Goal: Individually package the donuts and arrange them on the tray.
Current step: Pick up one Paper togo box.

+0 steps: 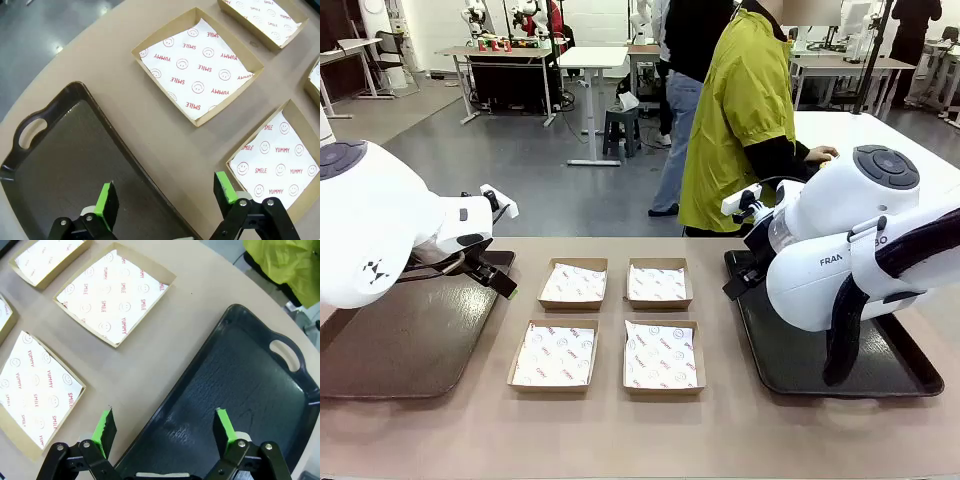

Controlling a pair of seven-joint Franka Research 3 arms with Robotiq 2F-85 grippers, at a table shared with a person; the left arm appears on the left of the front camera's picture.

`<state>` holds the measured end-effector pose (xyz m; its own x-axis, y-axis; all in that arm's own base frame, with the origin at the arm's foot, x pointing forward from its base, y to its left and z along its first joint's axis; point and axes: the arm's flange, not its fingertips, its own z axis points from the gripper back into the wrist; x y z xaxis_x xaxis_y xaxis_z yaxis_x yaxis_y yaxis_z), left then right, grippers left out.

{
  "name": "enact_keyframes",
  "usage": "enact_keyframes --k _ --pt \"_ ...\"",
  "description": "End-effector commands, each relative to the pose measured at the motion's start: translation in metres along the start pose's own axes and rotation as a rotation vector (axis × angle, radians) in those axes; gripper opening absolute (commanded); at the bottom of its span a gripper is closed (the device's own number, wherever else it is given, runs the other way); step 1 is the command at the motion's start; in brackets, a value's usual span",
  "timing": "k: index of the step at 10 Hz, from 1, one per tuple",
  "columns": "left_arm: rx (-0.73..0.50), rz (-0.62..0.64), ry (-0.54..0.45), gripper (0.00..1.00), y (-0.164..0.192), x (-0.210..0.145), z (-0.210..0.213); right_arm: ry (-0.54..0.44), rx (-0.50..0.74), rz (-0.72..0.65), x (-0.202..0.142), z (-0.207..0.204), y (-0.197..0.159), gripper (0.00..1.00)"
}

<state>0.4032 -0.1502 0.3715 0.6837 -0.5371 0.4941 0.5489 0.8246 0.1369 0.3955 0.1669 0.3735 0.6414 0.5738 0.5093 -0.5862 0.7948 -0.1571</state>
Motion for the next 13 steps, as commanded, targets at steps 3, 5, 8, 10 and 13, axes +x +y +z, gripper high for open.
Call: enact_keyframes --k 3,5,8,10,13 --pt "0.000 0.000 0.000 1.00 -0.0001 0.0000 0.0000 0.000 0.000 0.000 0.0000 0.0000 0.0000 1.00" --pt "0.000 0.000 0.000 1.00 -0.0001 0.0000 0.0000 0.000 0.000 0.000 0.0000 0.0000 0.0000 1.00" --pt "0.000 0.000 0.000 1.00 -0.0001 0.0000 0.0000 0.000 0.000 0.000 0.0000 0.0000 0.0000 1.00" --pt "0.000 0.000 0.000 1.00 -0.0001 0.0000 0.0000 0.000 0.000 0.000 0.0000 0.0000 0.0000 1.00" --pt "0.000 0.000 0.000 1.00 -0.0001 0.0000 0.0000 0.000 0.000 0.000 0.0000 0.0000 0.0000 1.00"
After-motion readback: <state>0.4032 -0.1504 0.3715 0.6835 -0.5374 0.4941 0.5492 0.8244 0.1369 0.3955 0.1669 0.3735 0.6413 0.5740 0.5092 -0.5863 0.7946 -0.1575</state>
